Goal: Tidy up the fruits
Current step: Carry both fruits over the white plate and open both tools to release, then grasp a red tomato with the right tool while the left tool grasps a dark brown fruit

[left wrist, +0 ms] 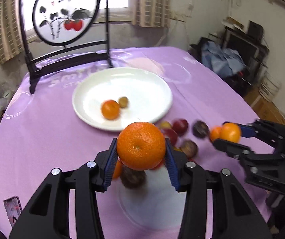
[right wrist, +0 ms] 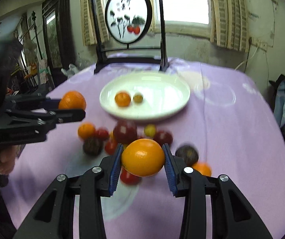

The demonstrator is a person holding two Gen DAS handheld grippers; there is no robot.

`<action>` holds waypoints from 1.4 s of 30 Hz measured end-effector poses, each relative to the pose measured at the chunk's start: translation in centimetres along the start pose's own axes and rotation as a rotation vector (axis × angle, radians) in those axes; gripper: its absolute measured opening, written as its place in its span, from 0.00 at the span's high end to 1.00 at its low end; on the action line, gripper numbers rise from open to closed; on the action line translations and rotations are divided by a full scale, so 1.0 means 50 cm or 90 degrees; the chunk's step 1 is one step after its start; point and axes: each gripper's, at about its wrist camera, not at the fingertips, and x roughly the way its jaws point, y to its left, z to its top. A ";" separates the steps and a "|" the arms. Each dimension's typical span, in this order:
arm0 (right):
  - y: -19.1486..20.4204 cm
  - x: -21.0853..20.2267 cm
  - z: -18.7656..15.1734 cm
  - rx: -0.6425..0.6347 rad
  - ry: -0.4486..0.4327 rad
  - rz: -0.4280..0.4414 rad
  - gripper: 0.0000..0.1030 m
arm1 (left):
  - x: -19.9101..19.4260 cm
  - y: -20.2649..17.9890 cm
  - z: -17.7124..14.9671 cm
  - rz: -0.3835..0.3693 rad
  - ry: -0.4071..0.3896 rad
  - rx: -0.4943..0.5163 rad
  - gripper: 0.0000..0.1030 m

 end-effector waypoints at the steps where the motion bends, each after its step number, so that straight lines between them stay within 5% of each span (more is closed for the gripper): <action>1: 0.000 0.008 0.023 -0.006 -0.009 0.001 0.61 | 0.013 0.014 0.016 0.015 -0.002 -0.012 0.57; 8: -0.021 0.173 0.127 0.002 0.052 -0.030 0.61 | 0.156 0.137 0.092 0.115 0.050 -0.134 0.57; 17: -0.017 0.304 0.132 0.007 0.132 -0.036 0.60 | 0.256 0.175 0.125 0.117 0.096 -0.166 0.56; 18: -0.017 0.311 0.131 0.008 0.139 -0.032 0.54 | 0.262 0.179 0.127 0.116 0.097 -0.174 0.54; 22: -0.026 0.291 0.131 0.042 0.113 -0.019 0.42 | 0.232 0.179 0.138 0.103 0.066 -0.205 0.24; 28: -0.029 0.223 0.109 0.042 0.094 0.001 0.42 | 0.140 0.128 0.134 0.115 0.020 -0.161 0.14; 35: -0.031 0.136 0.047 0.032 0.088 0.004 0.39 | 0.052 0.056 0.053 0.153 -0.020 -0.101 0.07; 42: -0.011 0.105 -0.024 0.021 0.114 0.002 0.39 | 0.032 0.020 -0.023 0.153 0.010 -0.090 0.06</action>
